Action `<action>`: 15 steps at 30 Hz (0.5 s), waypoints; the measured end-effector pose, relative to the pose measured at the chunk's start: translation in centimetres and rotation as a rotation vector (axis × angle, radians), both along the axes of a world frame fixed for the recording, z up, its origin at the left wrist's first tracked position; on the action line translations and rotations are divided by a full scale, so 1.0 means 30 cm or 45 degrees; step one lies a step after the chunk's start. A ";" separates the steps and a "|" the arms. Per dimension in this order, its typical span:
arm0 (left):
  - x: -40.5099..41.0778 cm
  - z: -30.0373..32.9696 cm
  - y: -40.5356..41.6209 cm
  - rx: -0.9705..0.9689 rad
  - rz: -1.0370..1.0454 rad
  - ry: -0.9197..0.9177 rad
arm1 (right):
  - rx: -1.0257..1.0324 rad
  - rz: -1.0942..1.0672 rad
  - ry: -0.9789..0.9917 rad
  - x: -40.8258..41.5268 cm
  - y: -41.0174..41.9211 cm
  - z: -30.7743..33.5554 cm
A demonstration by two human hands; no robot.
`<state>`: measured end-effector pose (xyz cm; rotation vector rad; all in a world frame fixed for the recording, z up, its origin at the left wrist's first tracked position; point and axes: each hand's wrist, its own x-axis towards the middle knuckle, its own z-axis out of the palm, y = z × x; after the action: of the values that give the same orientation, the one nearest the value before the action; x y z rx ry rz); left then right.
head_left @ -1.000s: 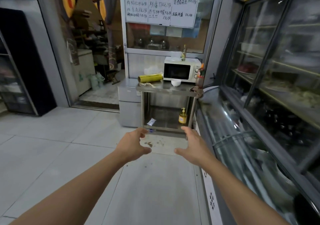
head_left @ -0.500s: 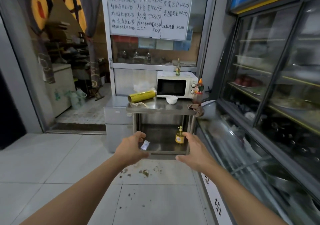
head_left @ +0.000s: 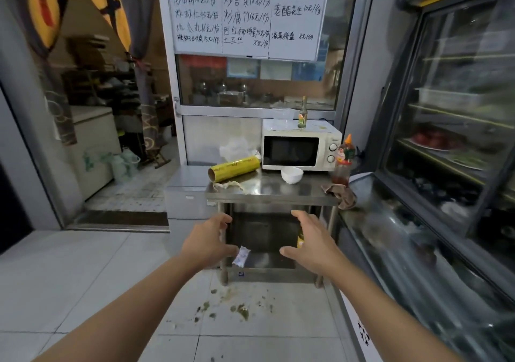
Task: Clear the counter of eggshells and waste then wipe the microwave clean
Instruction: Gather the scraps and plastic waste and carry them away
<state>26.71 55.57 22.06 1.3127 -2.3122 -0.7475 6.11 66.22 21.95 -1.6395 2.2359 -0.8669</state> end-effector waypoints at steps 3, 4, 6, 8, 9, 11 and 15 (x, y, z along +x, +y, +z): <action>-0.073 -0.002 -0.164 0.011 0.055 0.008 | 0.006 0.049 -0.001 -0.096 -0.193 0.001; -0.095 -0.001 -0.215 0.015 0.084 0.011 | 0.018 0.072 -0.008 -0.124 -0.254 0.001; -0.137 -0.001 -0.311 0.008 0.139 0.022 | 0.027 0.116 -0.023 -0.176 -0.374 0.000; -0.171 -0.006 -0.396 -0.005 0.172 0.017 | 0.027 0.141 -0.030 -0.219 -0.486 -0.001; -0.184 -0.010 -0.437 -0.007 0.186 0.004 | 0.032 0.149 -0.033 -0.235 -0.538 -0.005; -0.202 -0.019 -0.516 0.003 0.215 -0.016 | 0.053 0.170 -0.028 -0.256 -0.636 -0.018; -0.215 -0.043 -0.685 0.018 0.256 -0.007 | 0.074 0.232 -0.028 -0.269 -0.825 -0.062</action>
<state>20.25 35.01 20.78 1.5272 -2.1413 -0.6952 -1.94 41.49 20.09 -1.7638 2.0386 -0.7623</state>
